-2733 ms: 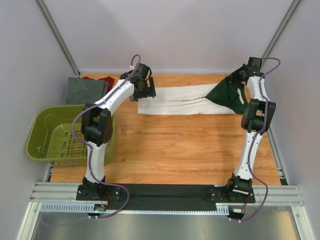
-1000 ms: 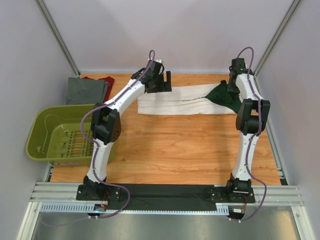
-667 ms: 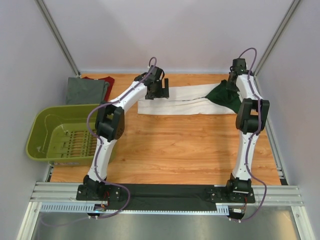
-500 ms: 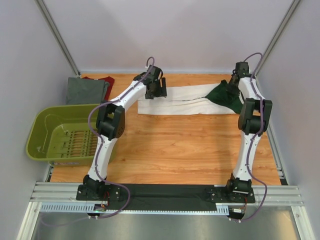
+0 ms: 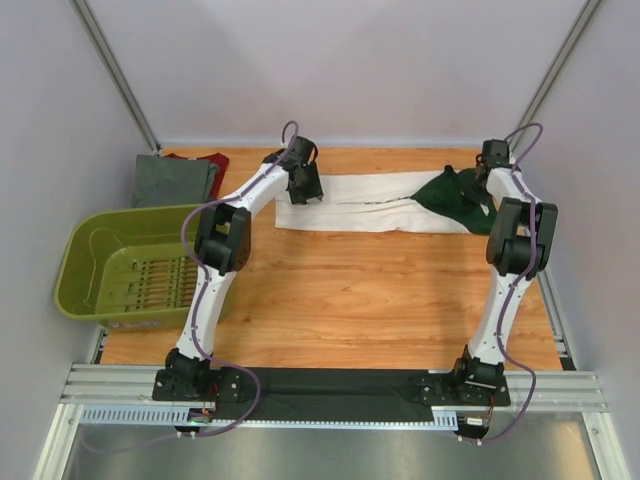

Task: Fold and stack the t-shirts
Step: Fold the tshirt

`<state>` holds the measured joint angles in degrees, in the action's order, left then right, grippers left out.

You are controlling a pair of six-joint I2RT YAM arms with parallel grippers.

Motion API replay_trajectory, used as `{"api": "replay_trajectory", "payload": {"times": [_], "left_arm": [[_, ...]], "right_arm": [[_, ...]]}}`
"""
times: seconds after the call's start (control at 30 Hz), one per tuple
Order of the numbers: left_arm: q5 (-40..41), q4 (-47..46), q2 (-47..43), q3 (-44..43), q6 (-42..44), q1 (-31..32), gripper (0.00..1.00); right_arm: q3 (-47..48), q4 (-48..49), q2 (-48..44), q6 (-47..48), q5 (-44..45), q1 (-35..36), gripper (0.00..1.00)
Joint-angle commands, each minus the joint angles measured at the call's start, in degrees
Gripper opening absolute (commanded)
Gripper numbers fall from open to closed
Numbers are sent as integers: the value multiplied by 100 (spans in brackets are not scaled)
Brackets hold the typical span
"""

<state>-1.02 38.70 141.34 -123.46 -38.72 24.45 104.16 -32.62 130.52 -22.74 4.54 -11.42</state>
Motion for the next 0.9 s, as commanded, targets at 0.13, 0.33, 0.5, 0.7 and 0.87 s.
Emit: {"api": "replay_trajectory", "payload": {"times": [0.13, 0.33, 0.5, 0.7, 0.87], "left_arm": [[418, 1034, -159, 68, 303, 200, 57], [883, 1921, -106, -64, 717, 622, 56], [884, 2011, -729, 1085, 664, 851, 55], [1024, 1737, -1459, 2536, 927, 974, 53], [1007, 1633, -1960, 3152, 1059, 1053, 51]], "right_arm": [[-1115, -166, -615, 85, 618, 17, 0], [-1582, -262, -984, 217, 952, 17, 0], [-2188, -245, -1353, 148, 1075, 8, 0], [-3304, -412, -2161, -98, 1269, -18, 0], [-3955, -754, -2865, -336, 1287, -36, 0]]}}
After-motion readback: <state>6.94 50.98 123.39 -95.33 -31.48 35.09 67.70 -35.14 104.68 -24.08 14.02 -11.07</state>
